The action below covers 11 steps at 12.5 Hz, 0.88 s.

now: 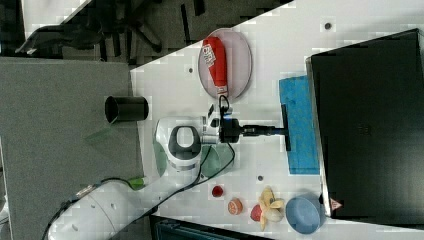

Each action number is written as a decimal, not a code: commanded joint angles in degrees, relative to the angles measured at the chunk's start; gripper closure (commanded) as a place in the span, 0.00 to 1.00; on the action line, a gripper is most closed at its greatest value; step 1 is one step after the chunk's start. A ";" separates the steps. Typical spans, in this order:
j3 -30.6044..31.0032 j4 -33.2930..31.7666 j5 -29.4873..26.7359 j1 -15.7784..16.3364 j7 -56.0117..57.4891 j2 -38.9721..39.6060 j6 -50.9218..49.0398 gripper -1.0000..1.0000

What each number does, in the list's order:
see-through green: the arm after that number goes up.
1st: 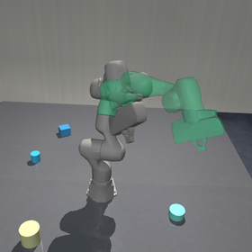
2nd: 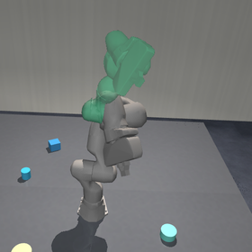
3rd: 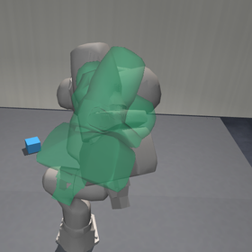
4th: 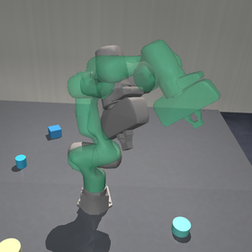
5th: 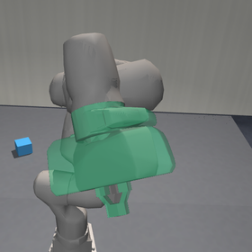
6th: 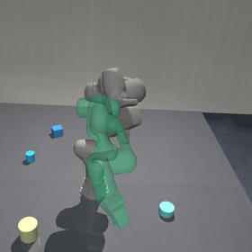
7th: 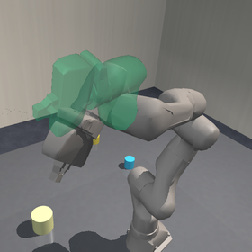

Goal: Flap open oven.

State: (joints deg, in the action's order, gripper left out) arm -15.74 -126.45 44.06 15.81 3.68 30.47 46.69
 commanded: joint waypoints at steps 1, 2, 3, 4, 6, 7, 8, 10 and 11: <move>-0.57 1.72 -8.13 0.24 -3.01 -9.16 1.85 0.83; -0.58 1.73 -11.88 0.08 -3.01 -11.58 1.80 0.83; -0.62 1.73 -15.46 -0.10 -3.01 -14.03 1.61 0.83; -0.70 1.74 -19.42 -0.28 -3.01 -16.53 1.18 0.83; -0.70 1.80 -27.10 -0.57 -3.01 -21.52 -1.35 0.83; -0.71 1.97 -30.40 -0.68 -3.02 -23.91 -3.51 0.83; -0.73 2.37 -33.20 -0.78 -3.02 -26.10 -6.30 0.83; -0.86 3.71 -37.86 -0.84 -3.02 -30.00 -11.57 0.83; -0.88 4.55 -39.51 -0.84 -3.10 -31.79 -13.58 0.83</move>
State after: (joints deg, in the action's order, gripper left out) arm -16.11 -121.53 5.29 15.48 3.68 -1.07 34.72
